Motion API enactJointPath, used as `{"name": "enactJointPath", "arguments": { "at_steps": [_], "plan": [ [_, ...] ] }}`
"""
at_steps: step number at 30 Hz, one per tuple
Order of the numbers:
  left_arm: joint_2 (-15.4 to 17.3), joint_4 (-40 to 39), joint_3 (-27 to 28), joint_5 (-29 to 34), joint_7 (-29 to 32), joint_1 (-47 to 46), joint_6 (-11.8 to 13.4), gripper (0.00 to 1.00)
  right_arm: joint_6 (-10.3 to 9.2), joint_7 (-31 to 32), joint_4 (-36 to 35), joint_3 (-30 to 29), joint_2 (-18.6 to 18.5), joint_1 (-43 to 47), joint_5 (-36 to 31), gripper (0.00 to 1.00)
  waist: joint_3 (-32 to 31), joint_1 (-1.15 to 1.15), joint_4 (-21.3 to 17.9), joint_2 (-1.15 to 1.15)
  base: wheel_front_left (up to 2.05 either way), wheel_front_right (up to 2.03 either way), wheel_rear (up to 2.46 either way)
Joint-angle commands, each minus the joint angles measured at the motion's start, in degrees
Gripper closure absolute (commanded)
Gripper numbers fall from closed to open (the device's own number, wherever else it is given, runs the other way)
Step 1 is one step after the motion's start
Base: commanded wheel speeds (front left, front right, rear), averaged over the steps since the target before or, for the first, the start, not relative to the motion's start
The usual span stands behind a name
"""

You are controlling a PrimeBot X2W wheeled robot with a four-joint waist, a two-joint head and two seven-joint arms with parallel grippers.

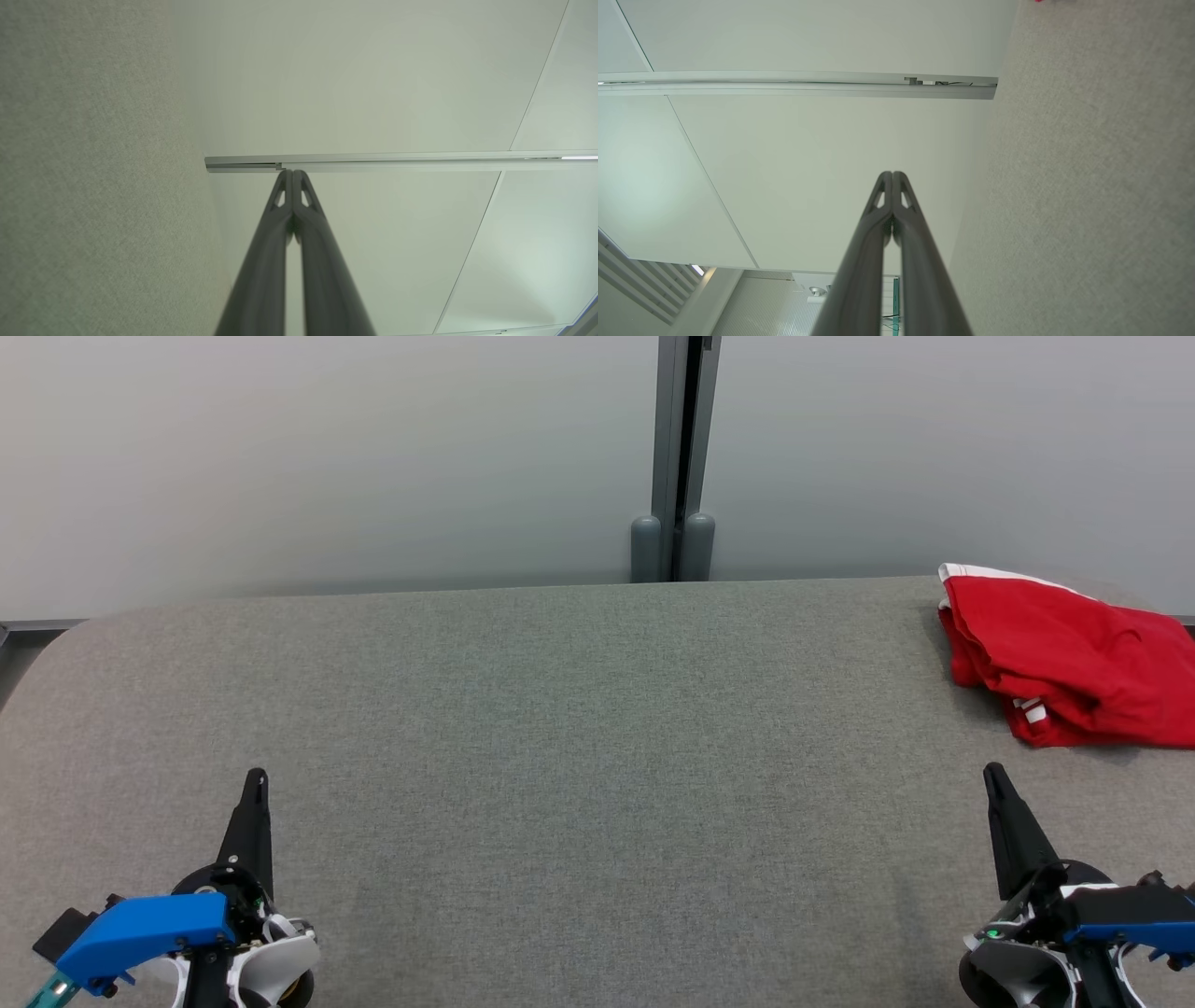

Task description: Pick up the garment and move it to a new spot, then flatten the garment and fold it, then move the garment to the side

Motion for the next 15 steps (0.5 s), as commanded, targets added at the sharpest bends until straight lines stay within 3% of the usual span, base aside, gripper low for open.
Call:
{"name": "enactJointPath", "arguments": {
  "at_steps": [1, 15],
  "plan": [
    [-0.1, -0.3, 0.1, -0.1, 0.2, -0.5, -0.2, 1.0, 0.02, 0.1, -0.2, -0.2, 0.0, -0.6, 0.2, 1.0, 0.0, 0.0, 0.0, 0.0, 0.0, 0.0, 0.0],
    [-0.1, -0.3, 0.1, -0.1, 0.2, -0.5, -0.2, 1.0, 0.02, 0.1, -0.2, -0.2, 0.0, -0.6, 0.2, 1.0, 0.0, 0.0, 0.0, 0.0, 0.0, 0.0, 0.0]
  ]
}}
